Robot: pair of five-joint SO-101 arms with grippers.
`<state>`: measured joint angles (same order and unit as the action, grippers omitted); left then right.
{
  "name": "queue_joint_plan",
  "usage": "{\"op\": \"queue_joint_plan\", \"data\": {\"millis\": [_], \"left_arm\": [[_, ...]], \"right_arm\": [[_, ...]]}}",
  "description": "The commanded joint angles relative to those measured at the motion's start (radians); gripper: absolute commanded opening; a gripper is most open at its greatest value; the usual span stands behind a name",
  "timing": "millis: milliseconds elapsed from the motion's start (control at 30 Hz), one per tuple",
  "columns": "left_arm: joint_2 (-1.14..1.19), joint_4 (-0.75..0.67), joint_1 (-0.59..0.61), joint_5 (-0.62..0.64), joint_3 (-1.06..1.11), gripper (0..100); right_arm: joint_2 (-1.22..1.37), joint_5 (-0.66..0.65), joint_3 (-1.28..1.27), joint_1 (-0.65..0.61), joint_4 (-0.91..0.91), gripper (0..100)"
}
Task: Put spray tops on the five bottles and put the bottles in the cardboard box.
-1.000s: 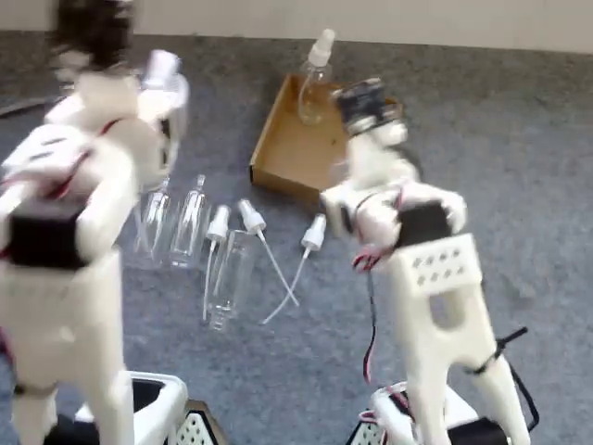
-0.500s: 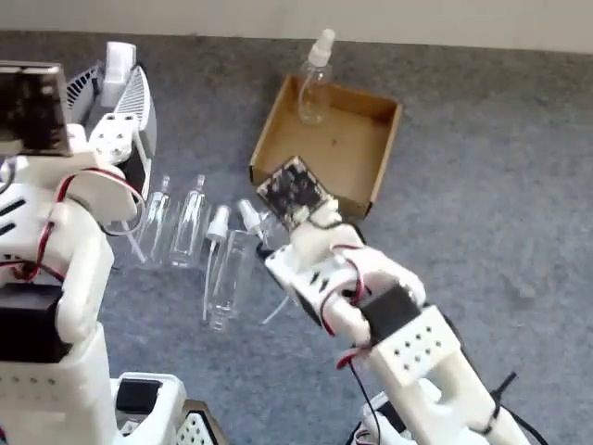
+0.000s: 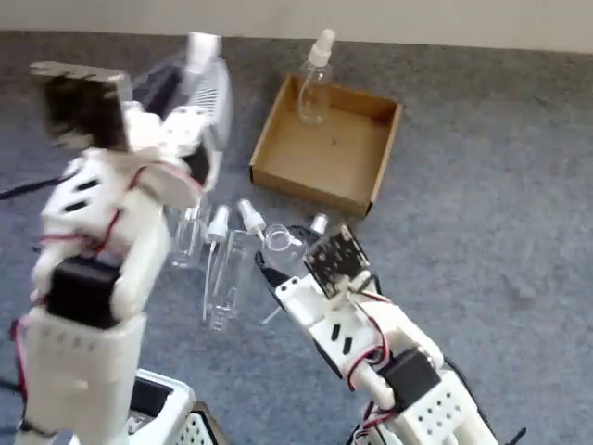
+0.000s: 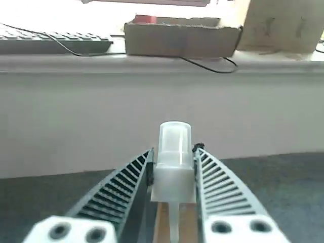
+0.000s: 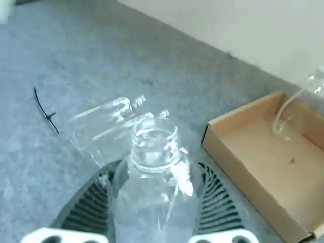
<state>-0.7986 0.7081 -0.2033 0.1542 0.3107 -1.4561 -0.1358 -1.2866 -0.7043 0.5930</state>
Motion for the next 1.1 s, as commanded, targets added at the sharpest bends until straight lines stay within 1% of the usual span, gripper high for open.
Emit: {"op": "queue_joint_plan", "data": {"millis": [0,167,500,633,700,767,833,933,1067], "left_arm": [[0.099,-0.038,-0.097,0.009,-0.036,8],[0.166,-0.043,-0.163,0.009,-0.108,8],[0.174,-0.044,-0.254,0.002,-0.107,8],[0.174,-0.048,-0.262,0.002,-0.105,8],[0.174,-0.091,-0.26,0.0,-0.096,8],[0.174,-0.164,-0.255,-0.009,-0.059,8],[0.171,-0.224,-0.262,-0.057,-0.015,8],[0.166,-0.298,-0.262,-0.086,0.062,7],[0.165,-0.325,-0.255,-0.091,0.114,5]], "right_arm": [[-0.081,0.008,-0.019,-0.007,-0.027,0.5],[-0.102,0.006,-0.039,-0.005,-0.027,0.5],[-0.102,0.008,-0.039,-0.005,-0.025,0.5],[-0.105,0.008,-0.039,-0.005,-0.025,0.5],[-0.107,0.008,-0.039,-0.005,-0.025,0.5],[-0.107,0.008,-0.039,-0.005,-0.024,0.5],[-0.107,0.008,-0.039,-0.005,-0.007,0.5],[-0.108,0.009,-0.033,-0.005,0.024,0.5],[-0.108,0.009,-0.033,-0.005,0.024,0.5]]}}
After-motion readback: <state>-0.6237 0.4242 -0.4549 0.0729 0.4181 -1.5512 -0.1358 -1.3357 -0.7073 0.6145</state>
